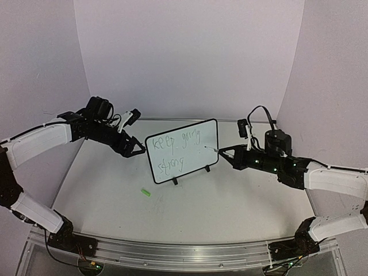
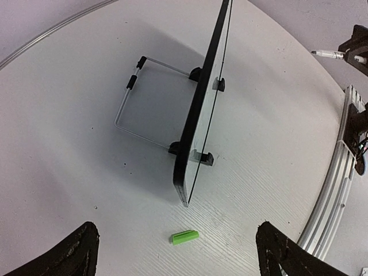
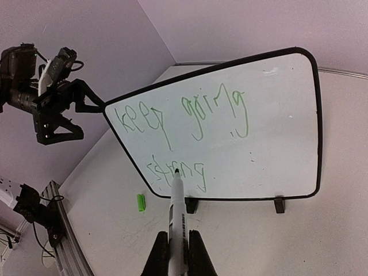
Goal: Write a sentence on the whiteboard
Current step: Move the pen cap to the center of the board.
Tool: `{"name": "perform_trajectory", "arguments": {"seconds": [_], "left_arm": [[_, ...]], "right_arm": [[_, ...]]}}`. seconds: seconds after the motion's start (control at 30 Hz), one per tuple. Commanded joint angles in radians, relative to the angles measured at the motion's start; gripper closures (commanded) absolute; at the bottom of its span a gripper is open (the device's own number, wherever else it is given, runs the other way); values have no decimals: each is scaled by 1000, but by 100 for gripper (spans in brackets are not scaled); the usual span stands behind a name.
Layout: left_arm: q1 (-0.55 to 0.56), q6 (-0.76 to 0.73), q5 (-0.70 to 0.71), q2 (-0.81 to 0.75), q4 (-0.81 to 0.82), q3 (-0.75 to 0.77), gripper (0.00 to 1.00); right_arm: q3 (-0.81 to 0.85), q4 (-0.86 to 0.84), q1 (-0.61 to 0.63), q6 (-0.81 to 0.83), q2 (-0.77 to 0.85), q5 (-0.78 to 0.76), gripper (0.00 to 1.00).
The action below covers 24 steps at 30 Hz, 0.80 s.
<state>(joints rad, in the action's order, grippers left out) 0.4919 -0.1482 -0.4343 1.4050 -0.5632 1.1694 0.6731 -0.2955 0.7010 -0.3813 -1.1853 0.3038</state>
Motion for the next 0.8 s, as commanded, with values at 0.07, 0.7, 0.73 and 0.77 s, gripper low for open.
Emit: {"name": "perform_trajectory", "arguments": {"seconds": [0.07,0.7,0.73,0.77], "left_arm": [[0,90,-18,-106,184,-138,6],[12,270,-125,81,614,-473,10],[13,268,-128,99,616,-472,10],[13,267,-132,111,621,-473,10]], "right_arm": [[0,-13,1,11,33,-5,100],[-18,-16,5,-25,22,-20,100],[-18,-17,6,-27,19,-20,100],[-18,-17,7,-28,18,-21,100]]}}
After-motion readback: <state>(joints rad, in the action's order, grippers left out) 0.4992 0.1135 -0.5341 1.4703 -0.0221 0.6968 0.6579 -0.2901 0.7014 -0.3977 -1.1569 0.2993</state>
